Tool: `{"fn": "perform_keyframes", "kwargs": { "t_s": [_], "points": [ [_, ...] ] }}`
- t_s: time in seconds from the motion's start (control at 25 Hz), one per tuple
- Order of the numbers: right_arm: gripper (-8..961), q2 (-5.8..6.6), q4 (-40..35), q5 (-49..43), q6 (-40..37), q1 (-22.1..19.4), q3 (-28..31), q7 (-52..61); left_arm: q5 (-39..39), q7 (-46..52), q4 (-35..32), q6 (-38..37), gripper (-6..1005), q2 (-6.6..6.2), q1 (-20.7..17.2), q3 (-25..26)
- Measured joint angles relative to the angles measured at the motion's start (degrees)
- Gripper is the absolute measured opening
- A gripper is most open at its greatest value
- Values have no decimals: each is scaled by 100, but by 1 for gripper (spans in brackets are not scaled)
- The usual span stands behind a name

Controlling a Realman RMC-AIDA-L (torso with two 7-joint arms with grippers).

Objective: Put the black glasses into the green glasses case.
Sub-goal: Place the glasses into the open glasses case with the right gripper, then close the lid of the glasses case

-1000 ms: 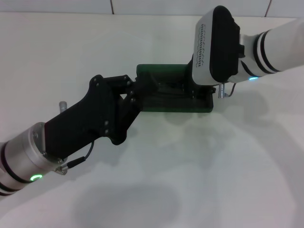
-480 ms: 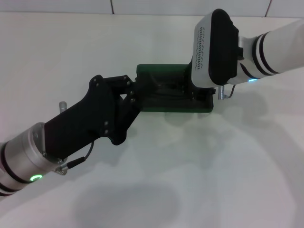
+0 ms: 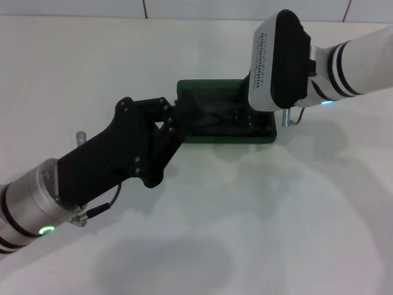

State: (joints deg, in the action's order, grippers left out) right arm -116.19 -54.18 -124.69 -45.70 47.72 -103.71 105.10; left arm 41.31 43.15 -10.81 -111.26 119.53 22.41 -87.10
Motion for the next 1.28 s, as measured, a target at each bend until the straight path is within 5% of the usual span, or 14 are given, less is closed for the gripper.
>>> {"fn": "perform_keyframes", "kwargs": {
  "t_s": [0.24, 0.4, 0.52, 0.68, 0.76, 0.88, 1.0, 1.08, 1.28],
  "points": [
    [165, 0, -452, 127, -45, -333, 1, 174, -14, 1, -1, 0, 24, -10, 2, 12],
    [165, 3, -1117, 618, -79, -906, 36, 229, -68, 46, -20, 4, 27, -161, 84, 85],
    [165, 29, -1776, 1105, -231, -1600, 142, 178, -67, 204, -69, 144, 29, -468, 256, 331],
    [166, 26, -2219, 2292, -974, -2554, 780, -251, -4, 1157, -98, 848, 32, -1113, 763, 383],
    [166, 35, -1923, 3512, -1817, -2943, 1303, -966, 185, 1684, -163, 1281, 33, -1426, 1012, 362],
    [166, 68, -994, 4876, -3137, -3334, 2136, -1947, 736, 2380, -300, 1977, 35, -1729, 1526, 370],
    [166, 78, -116, 5343, -4216, -3481, 3083, -2270, 1489, 3008, -505, 2917, 55, -1789, 2122, 357],
    [165, 79, 517, 5330, -4736, -3471, 3657, -2367, 2136, 3228, -575, 3542, 93, -1722, 2477, 347],
    [165, 79, 1390, 5265, -5039, -3472, 4088, -2747, 3598, 3580, -597, 4601, 187, -1252, 3098, 380]
  ]
}}
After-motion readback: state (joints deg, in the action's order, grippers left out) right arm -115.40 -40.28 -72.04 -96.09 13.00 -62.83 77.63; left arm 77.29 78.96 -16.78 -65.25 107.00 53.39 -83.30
